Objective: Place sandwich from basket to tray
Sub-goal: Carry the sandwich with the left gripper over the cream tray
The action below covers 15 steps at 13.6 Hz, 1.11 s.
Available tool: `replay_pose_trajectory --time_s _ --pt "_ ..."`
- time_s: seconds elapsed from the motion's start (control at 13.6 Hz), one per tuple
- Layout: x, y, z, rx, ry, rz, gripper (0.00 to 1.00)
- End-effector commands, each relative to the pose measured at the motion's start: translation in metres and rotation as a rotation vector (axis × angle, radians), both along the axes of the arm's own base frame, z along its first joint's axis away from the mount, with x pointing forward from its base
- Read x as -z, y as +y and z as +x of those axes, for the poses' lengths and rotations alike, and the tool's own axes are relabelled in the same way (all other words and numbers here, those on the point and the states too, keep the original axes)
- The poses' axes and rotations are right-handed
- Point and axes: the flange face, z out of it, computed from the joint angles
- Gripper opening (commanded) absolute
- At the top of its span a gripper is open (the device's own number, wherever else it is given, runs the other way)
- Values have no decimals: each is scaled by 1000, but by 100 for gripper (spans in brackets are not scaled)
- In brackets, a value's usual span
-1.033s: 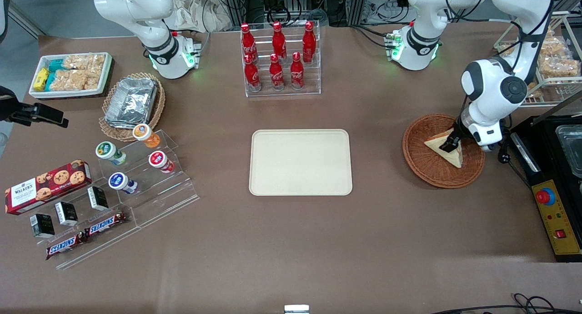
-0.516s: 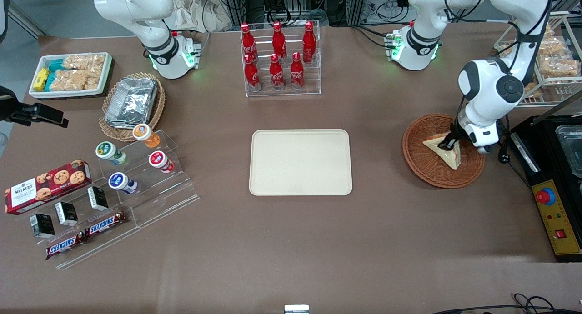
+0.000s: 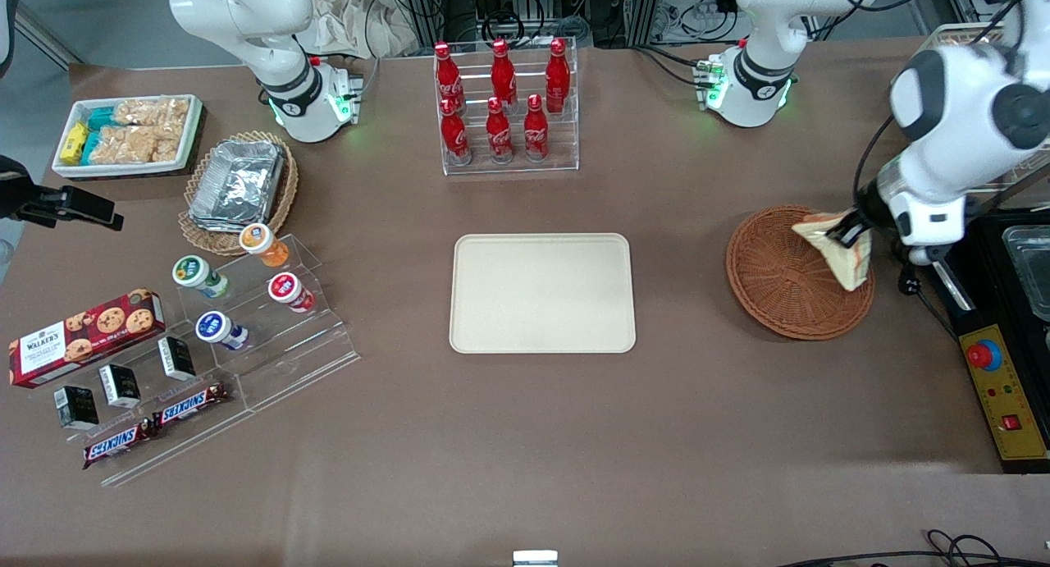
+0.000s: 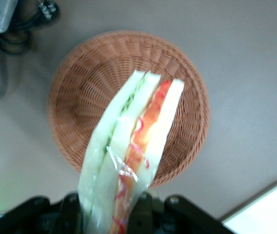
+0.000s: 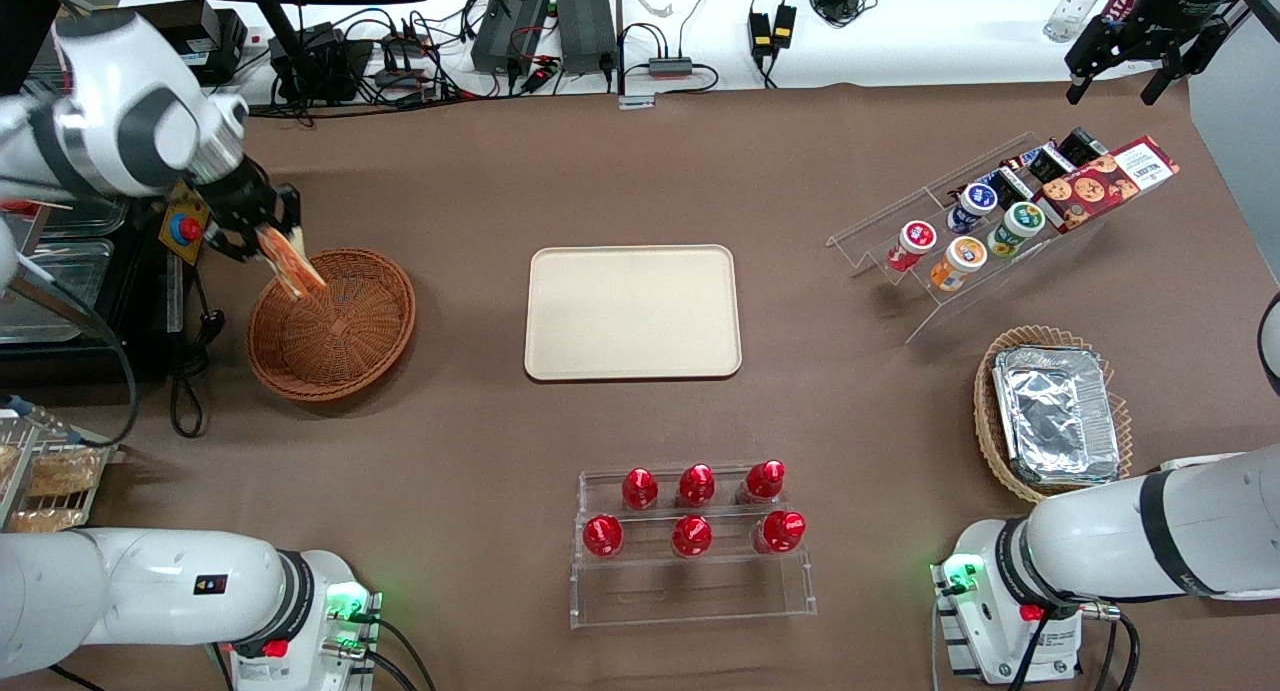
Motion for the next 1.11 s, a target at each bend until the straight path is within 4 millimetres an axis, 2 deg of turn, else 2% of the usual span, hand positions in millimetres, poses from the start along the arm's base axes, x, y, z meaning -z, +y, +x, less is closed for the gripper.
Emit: replay_pose_trajectory --time_s 0.0,0.22,0.37,0.52,0.66,0.89,1.03 --pt "-90 -30 19 115 18 31 0" --pt "-159 -83 13 250 -23 39 0" --pt "-176 -141 8 343 -55 45 0" --pt "-165 -208 -1 406 -53 50 0" --pt "-143 -260 -7 484 -54 36 0" --pt "-85 -313 -2 544 -16 6 0" --pt "-33 -343 1 557 -27 -21 0"
